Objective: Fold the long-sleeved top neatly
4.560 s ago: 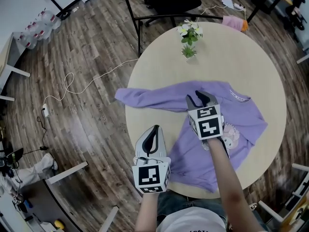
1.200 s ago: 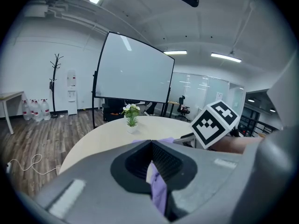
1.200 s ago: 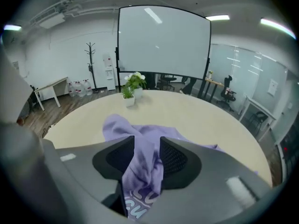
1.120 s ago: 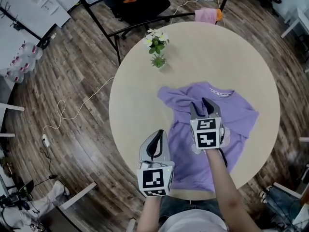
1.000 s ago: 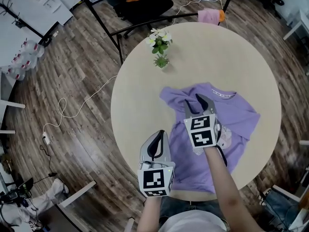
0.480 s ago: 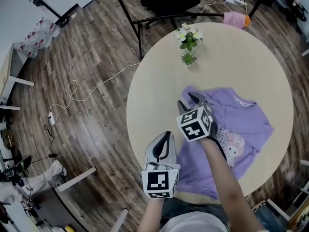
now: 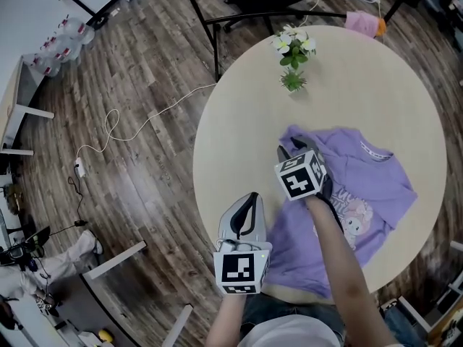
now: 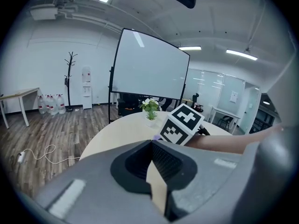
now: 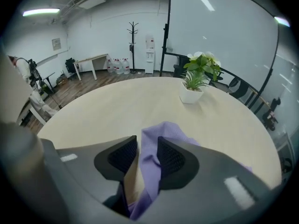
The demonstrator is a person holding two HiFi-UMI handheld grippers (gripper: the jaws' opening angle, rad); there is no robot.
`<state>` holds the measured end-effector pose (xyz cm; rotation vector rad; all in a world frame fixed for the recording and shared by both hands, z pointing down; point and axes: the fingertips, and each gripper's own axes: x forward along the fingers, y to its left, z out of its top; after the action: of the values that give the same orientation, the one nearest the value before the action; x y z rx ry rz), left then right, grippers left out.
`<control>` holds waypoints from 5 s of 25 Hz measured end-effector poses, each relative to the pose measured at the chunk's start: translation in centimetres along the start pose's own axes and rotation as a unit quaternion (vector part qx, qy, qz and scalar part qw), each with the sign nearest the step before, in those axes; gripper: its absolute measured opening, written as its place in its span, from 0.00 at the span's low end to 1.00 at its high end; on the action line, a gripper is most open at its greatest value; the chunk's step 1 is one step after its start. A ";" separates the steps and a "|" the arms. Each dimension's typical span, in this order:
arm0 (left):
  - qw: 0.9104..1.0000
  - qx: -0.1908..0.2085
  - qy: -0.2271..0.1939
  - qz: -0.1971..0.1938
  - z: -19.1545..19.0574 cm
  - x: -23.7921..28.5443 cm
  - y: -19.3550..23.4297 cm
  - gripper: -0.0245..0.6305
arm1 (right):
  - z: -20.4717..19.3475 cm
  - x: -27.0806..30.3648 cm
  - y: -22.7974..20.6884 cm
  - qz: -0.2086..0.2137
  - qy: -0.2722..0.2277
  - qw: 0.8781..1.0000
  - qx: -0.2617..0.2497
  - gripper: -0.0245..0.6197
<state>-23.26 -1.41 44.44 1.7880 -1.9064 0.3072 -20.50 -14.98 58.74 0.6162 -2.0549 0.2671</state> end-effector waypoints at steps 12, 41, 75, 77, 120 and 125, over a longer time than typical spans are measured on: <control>1.000 0.007 -0.005 0.001 0.7 -0.2 -0.6 0.04 | 0.3 -0.9 -0.4 -0.018 -0.022 0.999 -0.015 0.14; 0.985 0.098 -0.031 -0.136 2.0 -0.7 -17.8 0.04 | -18.0 -25.6 -15.8 -0.167 -0.210 0.916 0.299 0.14; 0.987 0.109 -0.005 -0.117 -1.4 -1.6 -21.7 0.04 | -26.2 -17.8 -17.8 0.024 -0.091 0.964 0.249 0.39; 0.988 0.108 -0.004 -0.113 -1.5 -1.4 -21.5 0.04 | -26.1 -18.3 -17.8 0.023 -0.098 0.964 0.247 0.22; 0.993 0.106 -0.039 -0.015 -1.4 -8.9 -16.6 0.04 | -33.9 -29.7 -7.1 -0.042 -0.159 0.968 0.187 0.20; 0.993 0.110 -0.032 -0.010 -2.8 -10.0 -13.5 0.04 | -32.8 -30.3 -3.2 -0.042 -0.169 0.968 0.180 0.20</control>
<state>-9.34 7.12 39.48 1.9784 -1.9625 0.4733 18.32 5.74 50.49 1.0274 -2.3175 0.5228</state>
